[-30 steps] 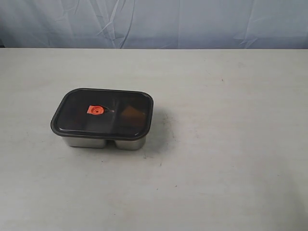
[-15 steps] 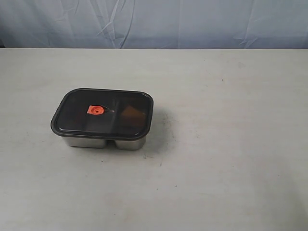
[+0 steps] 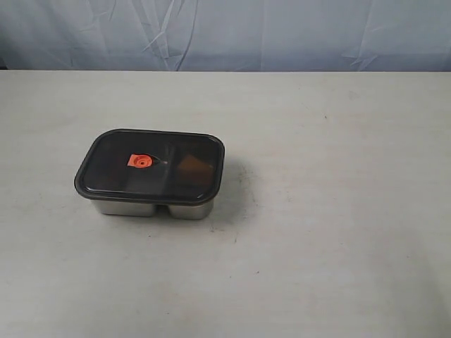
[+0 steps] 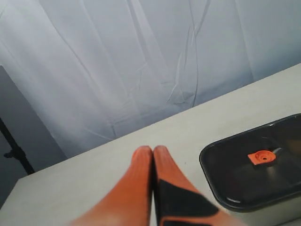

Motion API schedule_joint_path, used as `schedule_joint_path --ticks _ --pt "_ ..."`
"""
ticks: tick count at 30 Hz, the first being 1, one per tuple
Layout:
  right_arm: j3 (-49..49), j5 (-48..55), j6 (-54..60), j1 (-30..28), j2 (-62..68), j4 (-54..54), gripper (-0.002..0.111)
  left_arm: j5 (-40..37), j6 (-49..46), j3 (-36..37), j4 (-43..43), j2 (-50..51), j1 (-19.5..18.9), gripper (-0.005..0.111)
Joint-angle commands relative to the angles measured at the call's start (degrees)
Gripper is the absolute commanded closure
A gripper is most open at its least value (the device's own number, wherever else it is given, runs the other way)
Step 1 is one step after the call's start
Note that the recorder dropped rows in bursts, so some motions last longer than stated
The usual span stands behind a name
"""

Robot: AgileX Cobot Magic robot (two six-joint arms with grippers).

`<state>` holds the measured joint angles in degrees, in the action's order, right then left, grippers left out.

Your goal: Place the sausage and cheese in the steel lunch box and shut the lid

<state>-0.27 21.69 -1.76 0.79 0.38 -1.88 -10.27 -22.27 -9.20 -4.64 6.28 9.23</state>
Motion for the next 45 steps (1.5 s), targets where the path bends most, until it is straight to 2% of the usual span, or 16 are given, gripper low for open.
schedule_joint_path --ticks 1,8,14,18,21,45 --pt "0.3 -0.9 0.3 -0.3 -0.4 0.0 0.109 5.7 4.7 3.6 -1.2 -3.6 0.0 0.107" --pt "0.3 -0.7 0.3 -0.3 -0.4 -0.2 0.109 6.5 17.4 7.9 -0.6 -5.9 -0.4 0.107" --pt "0.3 -0.7 0.3 -0.3 -0.4 -0.2 0.109 5.1 20.9 9.2 -0.6 -6.3 -5.3 0.107" --pt "0.3 -0.7 0.3 -0.3 -0.4 -0.2 0.109 -0.1 21.0 9.2 -0.7 -6.3 -9.6 0.107" --pt "0.3 -0.7 0.3 -0.3 -0.4 -0.2 0.109 -2.6 21.0 9.2 -0.7 -6.3 -11.2 0.107" --pt "0.3 -0.8 0.3 -0.3 -0.4 -0.1 0.109 -2.5 20.8 9.2 0.4 -6.3 -11.5 0.107"
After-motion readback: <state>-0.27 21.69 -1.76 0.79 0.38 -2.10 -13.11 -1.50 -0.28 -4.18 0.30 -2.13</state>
